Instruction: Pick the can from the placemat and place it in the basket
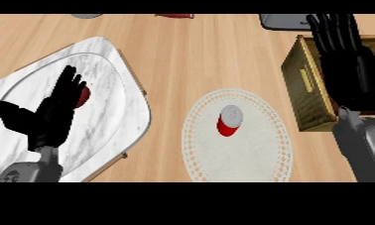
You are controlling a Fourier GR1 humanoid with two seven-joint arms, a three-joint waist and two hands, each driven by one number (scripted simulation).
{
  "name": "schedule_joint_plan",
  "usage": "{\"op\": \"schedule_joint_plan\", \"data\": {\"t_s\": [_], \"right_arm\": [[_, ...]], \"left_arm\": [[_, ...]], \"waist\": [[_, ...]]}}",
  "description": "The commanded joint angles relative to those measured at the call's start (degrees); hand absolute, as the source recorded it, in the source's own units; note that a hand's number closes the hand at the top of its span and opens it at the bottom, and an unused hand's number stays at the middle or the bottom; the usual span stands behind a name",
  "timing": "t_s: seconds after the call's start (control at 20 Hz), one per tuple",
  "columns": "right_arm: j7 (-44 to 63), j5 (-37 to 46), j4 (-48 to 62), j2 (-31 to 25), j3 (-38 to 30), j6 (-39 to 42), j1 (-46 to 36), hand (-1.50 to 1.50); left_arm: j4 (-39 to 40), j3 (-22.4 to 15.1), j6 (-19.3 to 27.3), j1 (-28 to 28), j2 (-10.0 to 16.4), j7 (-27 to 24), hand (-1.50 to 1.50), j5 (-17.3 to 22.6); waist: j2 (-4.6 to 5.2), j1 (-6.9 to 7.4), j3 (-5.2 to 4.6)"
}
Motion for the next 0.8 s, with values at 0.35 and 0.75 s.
{"op": "schedule_joint_plan", "data": {"t_s": [0.35, 0.75], "right_arm": [[7.09, 2.94, 2.87, 8.84, 19.34, 10.67, -13.39, 1.50], [19.35, 23.60, 3.95, 15.28, 32.95, -7.47, -15.82, -1.50]], "left_arm": [[4.67, -9.54, -3.68, 7.58, 1.85, 8.18, 0.00, -5.38], [4.02, -9.55, -2.31, 11.73, 2.48, 8.32, 0.00, -6.73]], "waist": [[2.23, 3.73, -0.47], [0.47, -1.06, -0.66]]}}
